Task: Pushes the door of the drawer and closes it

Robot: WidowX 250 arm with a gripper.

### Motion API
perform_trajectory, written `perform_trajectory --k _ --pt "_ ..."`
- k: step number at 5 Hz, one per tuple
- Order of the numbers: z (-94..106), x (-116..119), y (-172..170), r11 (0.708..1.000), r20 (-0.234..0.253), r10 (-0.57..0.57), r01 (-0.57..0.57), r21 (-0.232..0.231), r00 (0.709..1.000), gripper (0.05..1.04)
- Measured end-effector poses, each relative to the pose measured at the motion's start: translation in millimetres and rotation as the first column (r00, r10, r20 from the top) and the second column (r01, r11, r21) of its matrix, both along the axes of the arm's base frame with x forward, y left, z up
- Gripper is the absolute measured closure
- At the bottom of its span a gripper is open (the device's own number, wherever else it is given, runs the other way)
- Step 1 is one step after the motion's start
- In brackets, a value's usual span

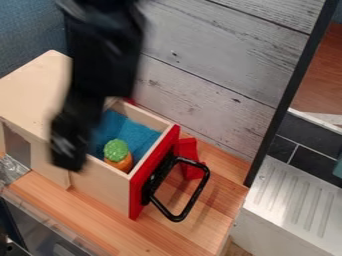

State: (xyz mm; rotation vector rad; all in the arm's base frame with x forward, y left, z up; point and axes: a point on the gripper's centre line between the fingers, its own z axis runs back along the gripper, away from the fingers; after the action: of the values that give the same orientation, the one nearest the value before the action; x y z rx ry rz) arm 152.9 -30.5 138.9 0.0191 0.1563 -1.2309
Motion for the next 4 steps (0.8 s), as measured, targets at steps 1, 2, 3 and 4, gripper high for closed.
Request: perform_trajectory --k 1,2,3,4 --pt "-20.0 8.1 -30.2 0.965 0.117 -0.254 0.244 0.093 0.96 0.085" --pt "-35.8 16.7 -45.5 0.915 0.166 -0.397 0.377 0.143 0.903 0.085" --pt "-53.8 19.4 -47.3 0.936 0.218 -0.343 0.313 0.157 0.914 0.085" --pt "-71.8 25.0 -55.6 0.957 0.301 -0.278 0.238 0.164 0.912 0.085"
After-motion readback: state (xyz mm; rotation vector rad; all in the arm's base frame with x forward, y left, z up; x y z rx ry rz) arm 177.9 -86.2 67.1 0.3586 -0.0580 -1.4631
